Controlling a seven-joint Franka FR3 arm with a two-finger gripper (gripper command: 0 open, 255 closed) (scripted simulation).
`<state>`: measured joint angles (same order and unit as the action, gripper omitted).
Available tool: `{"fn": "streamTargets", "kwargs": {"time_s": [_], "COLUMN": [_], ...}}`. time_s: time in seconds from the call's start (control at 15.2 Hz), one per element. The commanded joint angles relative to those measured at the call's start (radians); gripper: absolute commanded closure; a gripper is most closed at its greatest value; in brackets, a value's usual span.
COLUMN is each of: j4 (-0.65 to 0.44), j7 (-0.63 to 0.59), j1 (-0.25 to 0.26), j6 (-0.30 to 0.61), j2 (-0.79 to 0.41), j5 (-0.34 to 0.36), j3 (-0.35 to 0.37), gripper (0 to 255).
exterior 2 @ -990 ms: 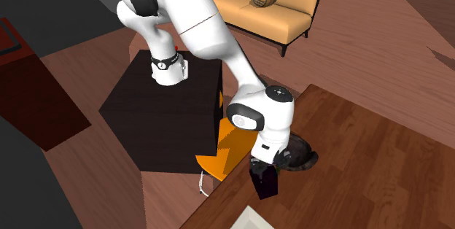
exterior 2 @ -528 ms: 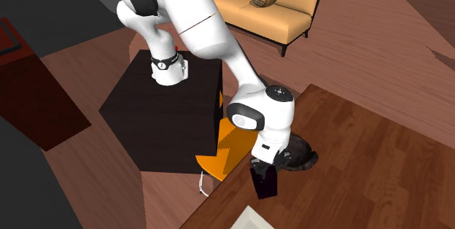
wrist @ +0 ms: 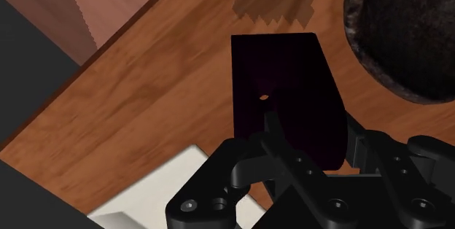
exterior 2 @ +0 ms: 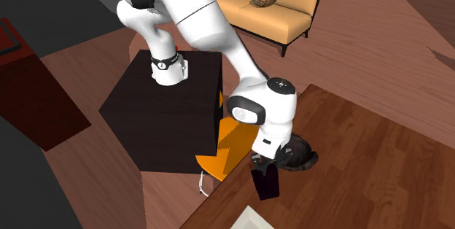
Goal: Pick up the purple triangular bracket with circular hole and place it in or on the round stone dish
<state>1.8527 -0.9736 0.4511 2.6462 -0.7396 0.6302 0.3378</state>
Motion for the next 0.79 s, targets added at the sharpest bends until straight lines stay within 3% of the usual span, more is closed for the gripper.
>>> {"fn": "streamTargets", "kwargs": {"time_s": [0.0, 0.73], "j4": [0.009, 0.041], "j7": [0.009, 0.065], "j1": [-0.01, -0.059], "j6": [-0.014, -0.098], "j2": [0.022, 0.137], "j5": [-0.011, -0.08], "j3": [0.012, 0.079], "gripper": [255, 255]}}
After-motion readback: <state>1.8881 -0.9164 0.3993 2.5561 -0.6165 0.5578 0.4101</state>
